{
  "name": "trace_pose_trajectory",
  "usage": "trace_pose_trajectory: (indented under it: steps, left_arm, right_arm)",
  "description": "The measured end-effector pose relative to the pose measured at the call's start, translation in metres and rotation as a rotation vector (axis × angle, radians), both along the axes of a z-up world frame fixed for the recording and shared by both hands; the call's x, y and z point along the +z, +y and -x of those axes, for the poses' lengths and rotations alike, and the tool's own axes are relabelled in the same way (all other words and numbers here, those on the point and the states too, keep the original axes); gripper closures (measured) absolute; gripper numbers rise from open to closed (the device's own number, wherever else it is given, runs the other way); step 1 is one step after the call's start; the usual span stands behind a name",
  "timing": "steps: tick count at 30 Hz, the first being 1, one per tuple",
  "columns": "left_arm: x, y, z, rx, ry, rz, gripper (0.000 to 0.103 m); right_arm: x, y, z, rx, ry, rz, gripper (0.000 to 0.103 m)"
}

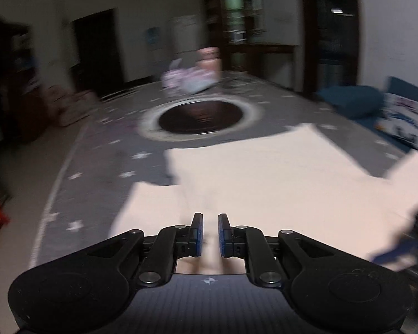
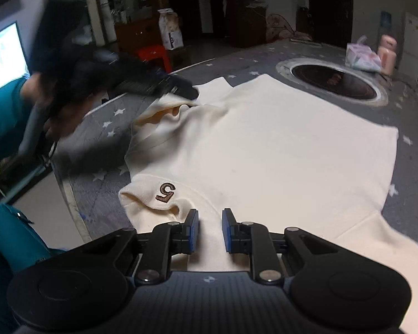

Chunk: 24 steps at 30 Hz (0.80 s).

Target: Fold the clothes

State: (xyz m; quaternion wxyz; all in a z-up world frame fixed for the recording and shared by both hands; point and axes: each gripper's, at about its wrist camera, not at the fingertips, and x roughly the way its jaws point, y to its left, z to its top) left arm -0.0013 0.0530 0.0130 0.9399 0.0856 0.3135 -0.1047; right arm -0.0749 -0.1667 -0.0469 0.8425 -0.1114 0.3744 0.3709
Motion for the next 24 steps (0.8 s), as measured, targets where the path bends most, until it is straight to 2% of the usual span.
trace_pose_trajectory:
  steps: [6, 9, 11, 12, 14, 18, 20, 24]
  left_arm:
    - [-0.018, 0.002, -0.020, -0.056, 0.054, -0.091, 0.089]
    - [-0.031, 0.003, -0.024, -0.043, 0.083, -0.133, 0.086]
    - [-0.033, 0.008, -0.024, -0.033, 0.071, -0.126, 0.084]
    - [-0.033, 0.011, -0.024, -0.018, 0.067, -0.129, 0.088]
    - [-0.033, 0.017, -0.025, 0.011, 0.059, -0.135, 0.089]
    - [-0.028, 0.045, -0.021, 0.137, 0.045, -0.056, 0.090]
    - [-0.027, 0.056, -0.018, 0.190, 0.047, -0.023, 0.087]
    - [-0.020, 0.051, -0.014, 0.148, 0.016, -0.040, 0.077]
  right_arm:
    - [-0.001, -0.002, -0.001, -0.006, 0.018, -0.001, 0.085]
    - [-0.001, -0.001, -0.002, -0.011, 0.025, -0.005, 0.085]
    - [-0.001, -0.001, -0.003, -0.010, 0.027, -0.002, 0.085]
    - [-0.001, -0.001, -0.003, -0.009, 0.028, 0.000, 0.085]
    - [-0.002, -0.001, -0.004, -0.008, 0.031, 0.003, 0.085]
    - [-0.004, 0.001, -0.007, -0.015, 0.039, 0.012, 0.083]
    - [-0.004, 0.001, -0.008, -0.013, 0.040, 0.013, 0.083]
    - [-0.004, 0.001, -0.009, -0.008, 0.042, 0.018, 0.081]
